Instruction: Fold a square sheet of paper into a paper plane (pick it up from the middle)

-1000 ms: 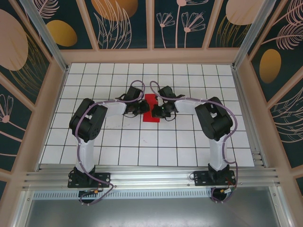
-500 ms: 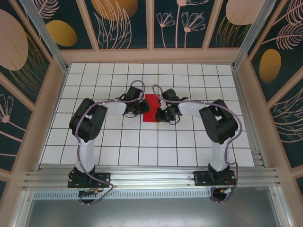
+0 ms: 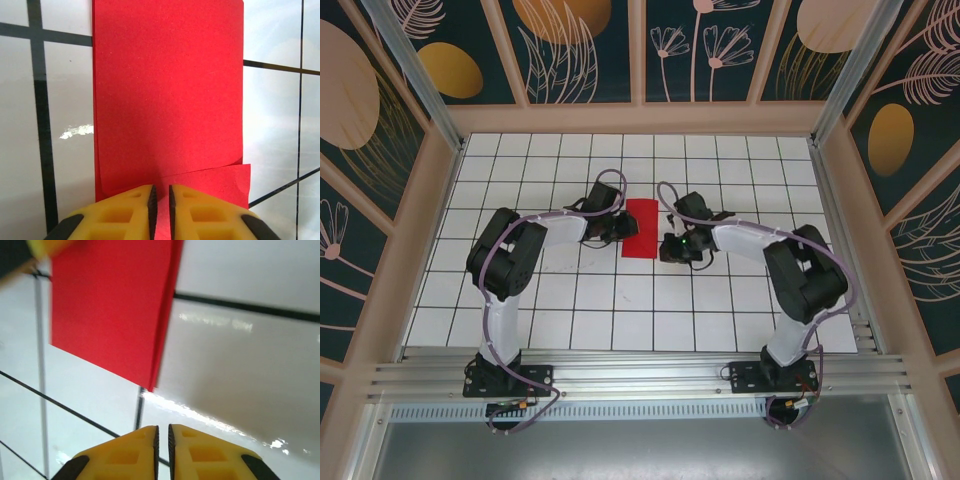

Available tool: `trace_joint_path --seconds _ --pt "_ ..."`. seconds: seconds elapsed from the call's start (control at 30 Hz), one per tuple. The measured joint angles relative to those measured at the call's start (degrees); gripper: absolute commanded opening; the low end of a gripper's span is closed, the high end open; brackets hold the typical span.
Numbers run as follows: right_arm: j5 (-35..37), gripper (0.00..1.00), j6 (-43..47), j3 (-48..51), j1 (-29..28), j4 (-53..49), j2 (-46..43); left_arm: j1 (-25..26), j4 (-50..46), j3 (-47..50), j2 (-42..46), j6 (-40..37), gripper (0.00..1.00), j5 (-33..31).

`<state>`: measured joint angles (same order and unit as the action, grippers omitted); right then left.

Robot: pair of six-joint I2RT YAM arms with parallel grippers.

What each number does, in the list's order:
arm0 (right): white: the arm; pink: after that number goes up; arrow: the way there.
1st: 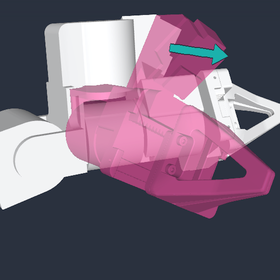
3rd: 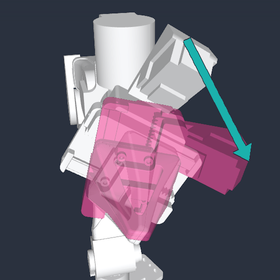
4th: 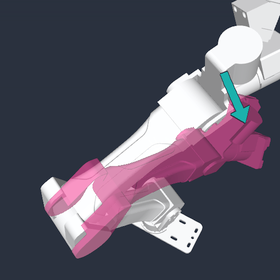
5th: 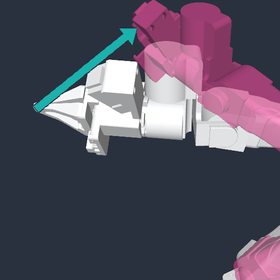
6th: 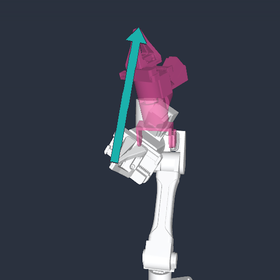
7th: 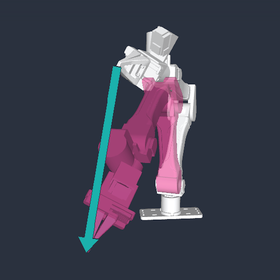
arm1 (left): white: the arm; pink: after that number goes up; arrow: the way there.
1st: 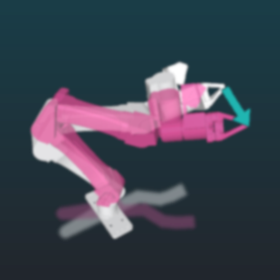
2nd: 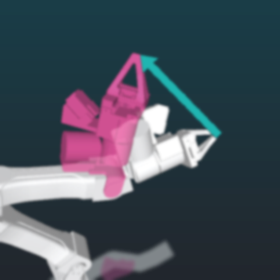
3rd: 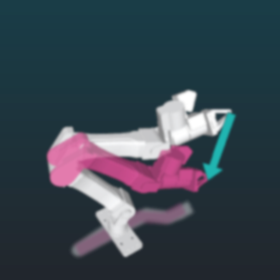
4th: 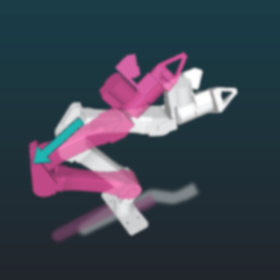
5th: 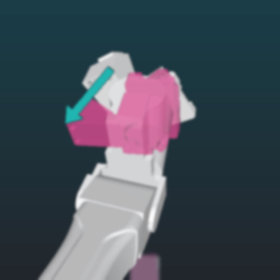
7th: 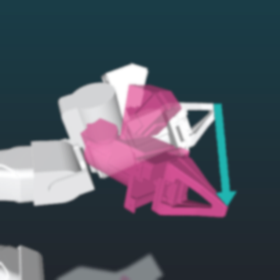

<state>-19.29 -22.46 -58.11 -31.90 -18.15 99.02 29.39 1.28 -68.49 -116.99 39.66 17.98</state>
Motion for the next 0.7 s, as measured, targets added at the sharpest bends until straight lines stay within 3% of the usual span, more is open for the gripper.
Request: trace_joint_path --seconds 0.27,0.47,0.7 --pt "2.84 0.27 -3.85 -3.37 0.00 6.82 -0.61 -0.13 1.86 1.57 3.85 2.45 0.43 0.11" --pt "2.54 0.23 -4.11 -8.57 0.00 9.35 7.19 -0.13 4.55 6.10 9.97 5.14 0.44 -2.27" --pt "2.34 0.21 -4.02 -10.80 0.00 9.46 11.63 -0.13 6.10 8.55 9.81 7.43 0.45 -1.25"
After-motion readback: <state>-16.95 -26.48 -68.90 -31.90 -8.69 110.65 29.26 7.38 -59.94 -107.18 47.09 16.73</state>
